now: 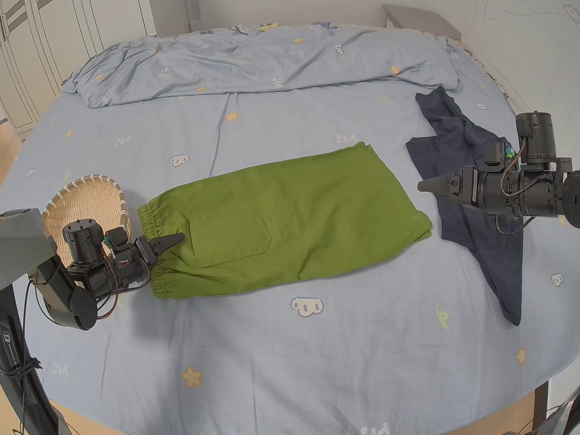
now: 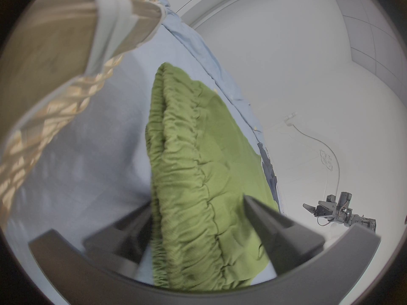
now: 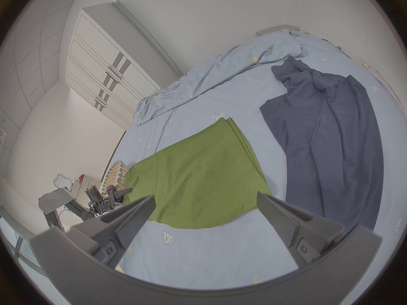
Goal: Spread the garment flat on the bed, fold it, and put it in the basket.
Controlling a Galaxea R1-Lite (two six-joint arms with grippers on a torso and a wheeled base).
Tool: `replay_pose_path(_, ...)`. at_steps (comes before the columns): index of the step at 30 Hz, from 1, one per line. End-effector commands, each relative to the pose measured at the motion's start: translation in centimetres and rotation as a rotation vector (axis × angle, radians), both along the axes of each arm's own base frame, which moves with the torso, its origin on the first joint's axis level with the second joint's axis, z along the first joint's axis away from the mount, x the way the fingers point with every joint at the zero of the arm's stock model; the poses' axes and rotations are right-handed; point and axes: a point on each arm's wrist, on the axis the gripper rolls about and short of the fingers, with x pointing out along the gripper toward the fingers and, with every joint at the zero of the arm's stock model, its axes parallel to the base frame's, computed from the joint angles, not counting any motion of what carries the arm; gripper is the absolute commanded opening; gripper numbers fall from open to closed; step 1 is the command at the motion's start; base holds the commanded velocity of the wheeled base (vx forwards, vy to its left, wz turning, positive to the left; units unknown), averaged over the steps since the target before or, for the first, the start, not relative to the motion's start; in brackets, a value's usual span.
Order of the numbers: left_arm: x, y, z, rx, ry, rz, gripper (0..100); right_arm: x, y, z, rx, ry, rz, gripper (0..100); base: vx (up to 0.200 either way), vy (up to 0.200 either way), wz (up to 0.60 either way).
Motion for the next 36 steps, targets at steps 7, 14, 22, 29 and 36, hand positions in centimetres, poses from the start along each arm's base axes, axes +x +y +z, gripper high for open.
replay_pose_path(7, 0.1, -0.6, 0.3, -0.010, -0.006, -0.018, 0, 2.1, -1.5, -1.3, -0.003, 0.033, -0.051, 100, 0.000, 0.000, 0.00)
replay_pose_path(14, -0.5, -1.3, 2.4, -0.037, -0.040, -0.033, 0, 6.2, -3.4, -5.2, -0.010, 0.131, -0.113, 100, 0.000, 0.000, 0.00)
replay_pose_path(22, -0.8, -1.3, 3.1, -0.037, -0.055, -0.033, 0, 8.4, -5.0, -8.1, 0.095, 0.231, -0.068, 100, 0.000, 0.000, 0.00)
replay_pose_path(29, -0.8, -1.3, 3.1, -0.037, -0.055, -0.032, 0, 9.8, -5.2, -10.6, 0.131, 0.292, -0.049, 100, 0.000, 0.000, 0.00)
replay_pose_path(36, -0.8, -1.3, 3.0, -0.037, -0.052, -0.032, 0, 10.1, -5.1, -10.8, 0.191, 0.300, 0.023, 100, 0.000, 0.000, 0.00)
